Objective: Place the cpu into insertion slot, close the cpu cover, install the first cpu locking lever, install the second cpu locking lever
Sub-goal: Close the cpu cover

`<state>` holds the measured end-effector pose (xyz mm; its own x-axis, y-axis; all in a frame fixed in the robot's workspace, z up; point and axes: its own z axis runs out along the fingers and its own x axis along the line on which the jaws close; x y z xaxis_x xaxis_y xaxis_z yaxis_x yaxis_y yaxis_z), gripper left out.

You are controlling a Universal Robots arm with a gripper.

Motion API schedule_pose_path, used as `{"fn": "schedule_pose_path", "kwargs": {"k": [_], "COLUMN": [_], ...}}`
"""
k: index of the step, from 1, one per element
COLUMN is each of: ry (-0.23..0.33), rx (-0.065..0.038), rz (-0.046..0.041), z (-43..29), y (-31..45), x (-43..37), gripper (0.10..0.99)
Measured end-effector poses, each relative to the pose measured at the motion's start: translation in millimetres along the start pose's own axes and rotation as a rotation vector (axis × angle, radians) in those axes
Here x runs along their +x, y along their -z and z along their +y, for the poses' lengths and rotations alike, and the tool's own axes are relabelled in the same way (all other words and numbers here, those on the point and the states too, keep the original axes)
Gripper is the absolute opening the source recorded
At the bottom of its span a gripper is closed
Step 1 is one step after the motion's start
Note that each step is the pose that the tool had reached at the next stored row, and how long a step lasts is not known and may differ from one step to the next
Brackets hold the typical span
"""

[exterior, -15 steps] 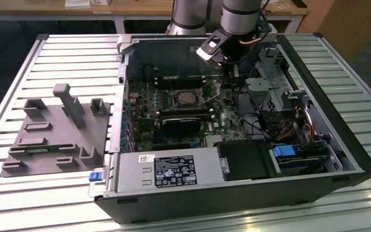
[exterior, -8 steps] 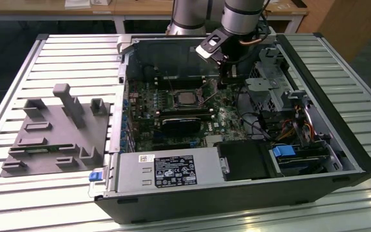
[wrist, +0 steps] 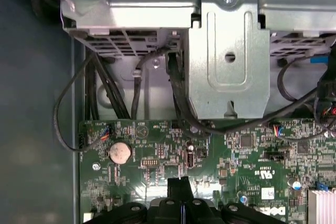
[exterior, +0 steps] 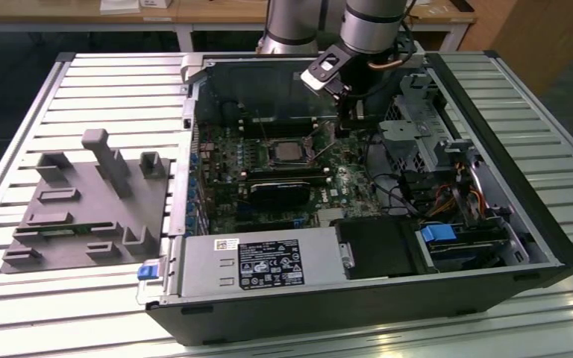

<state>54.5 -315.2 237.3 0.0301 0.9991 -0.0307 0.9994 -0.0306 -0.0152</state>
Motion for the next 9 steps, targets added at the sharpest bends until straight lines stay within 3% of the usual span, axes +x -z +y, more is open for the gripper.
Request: {"fn": "schedule_pose_path", "kwargs": {"k": [9], "ry": [0.000], "rx": [-0.006], "rz": [-0.0001], "z": [-22.5], "y": [-0.2], "x": [-0.2], "gripper": [0.102]}}
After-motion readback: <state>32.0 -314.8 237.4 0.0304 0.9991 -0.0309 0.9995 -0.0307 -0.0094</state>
